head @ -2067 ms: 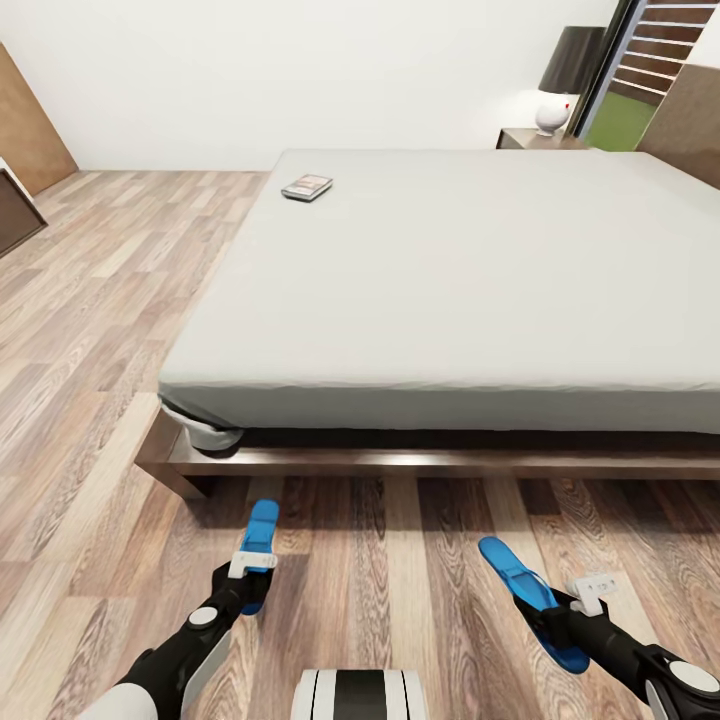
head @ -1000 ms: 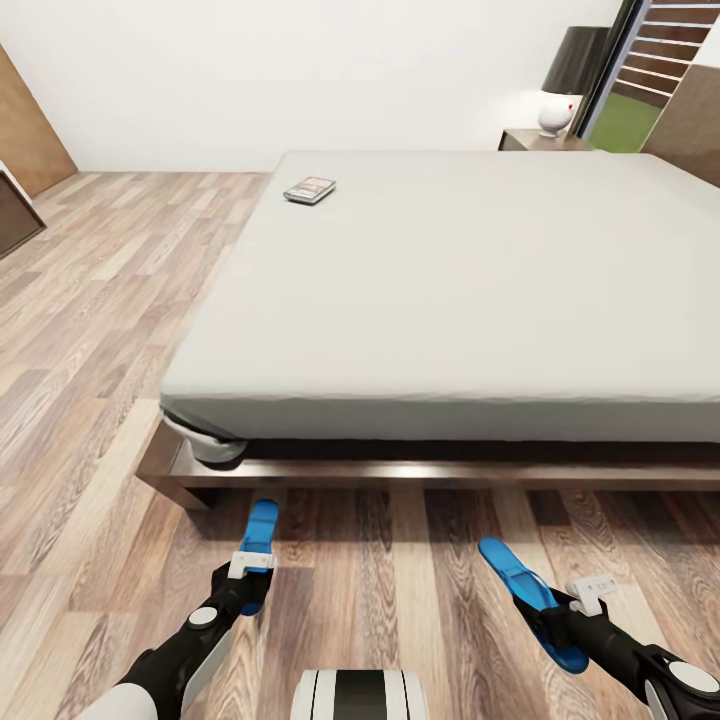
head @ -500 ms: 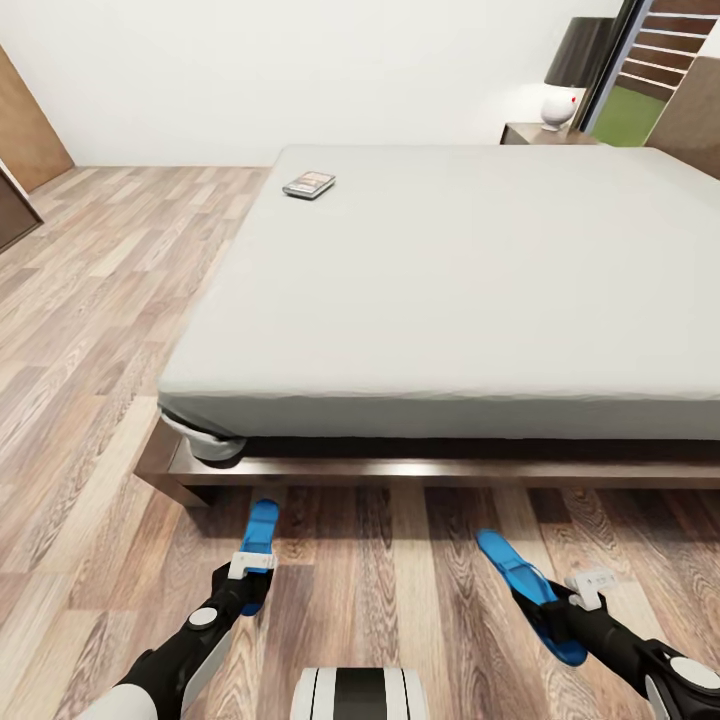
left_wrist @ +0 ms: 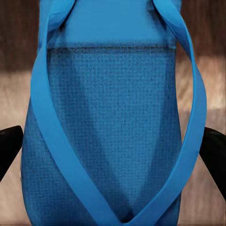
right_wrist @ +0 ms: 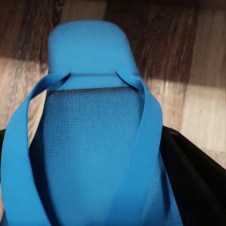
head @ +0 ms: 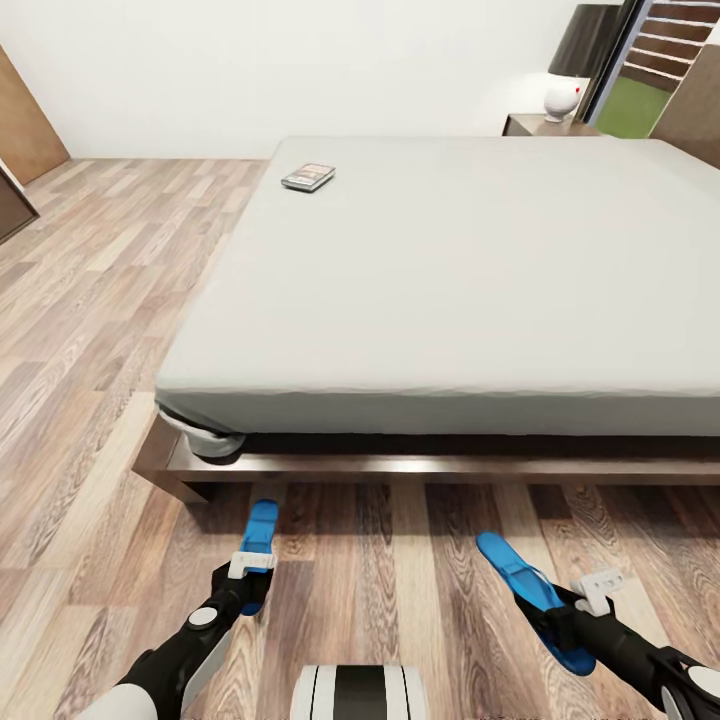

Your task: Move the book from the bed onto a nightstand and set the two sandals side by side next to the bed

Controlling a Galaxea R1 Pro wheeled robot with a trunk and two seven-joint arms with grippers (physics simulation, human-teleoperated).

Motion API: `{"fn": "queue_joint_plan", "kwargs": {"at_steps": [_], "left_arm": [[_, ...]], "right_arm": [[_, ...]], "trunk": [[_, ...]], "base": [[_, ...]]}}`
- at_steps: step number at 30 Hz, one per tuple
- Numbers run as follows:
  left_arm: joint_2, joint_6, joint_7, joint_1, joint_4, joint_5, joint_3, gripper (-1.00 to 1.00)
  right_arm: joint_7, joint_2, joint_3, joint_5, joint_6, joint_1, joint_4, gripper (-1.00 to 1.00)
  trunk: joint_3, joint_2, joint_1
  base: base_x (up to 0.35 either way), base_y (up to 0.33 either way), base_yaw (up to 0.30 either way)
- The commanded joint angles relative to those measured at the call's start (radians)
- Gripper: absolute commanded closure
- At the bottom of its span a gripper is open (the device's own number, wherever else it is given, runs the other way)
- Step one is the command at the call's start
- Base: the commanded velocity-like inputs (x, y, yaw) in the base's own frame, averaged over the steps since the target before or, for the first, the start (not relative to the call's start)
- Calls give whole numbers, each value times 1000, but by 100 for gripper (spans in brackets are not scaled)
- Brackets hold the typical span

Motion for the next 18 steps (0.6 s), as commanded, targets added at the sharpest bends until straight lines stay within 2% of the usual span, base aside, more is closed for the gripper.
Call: {"fn": "queue_joint_plan", "kwargs": {"at_steps": [1,4,8,11,12,13,18], "left_arm": [[1,-4,7,-1,0,8,-8,100],[0,-4,7,-1,-1,8,-8,100],[-3,-3,6,-1,-18,8,-10,100],[-6,-1,6,-1,-34,8,-10,100],[-7,-1,6,-1,-44,8,-11,100],[-7,-1,5,0,-49,8,-11,100],[-8,-1,5,1,-57,7,-12,100]], "right_arm": [[6,0,-1,6,5,0,-4,100],[9,-2,-2,5,5,1,-9,100],[50,0,-32,5,7,1,-18,100],[101,0,-71,5,8,1,-20,100],[128,1,-95,5,9,1,-21,100],[154,0,-118,5,9,1,-21,100],[229,-3,-181,5,10,1,-22,100]], "trunk": [[-4,-1,0],[-8,-1,1],[-8,-1,1],[-8,-1,1],[-8,-1,1],[-12,-1,1],[-28,-2,3]], "base": [[0,0,0],[0,0,0],[0,0,0],[0,0,0],[0,0,0],[0,0,0],[0,0,0]]}}
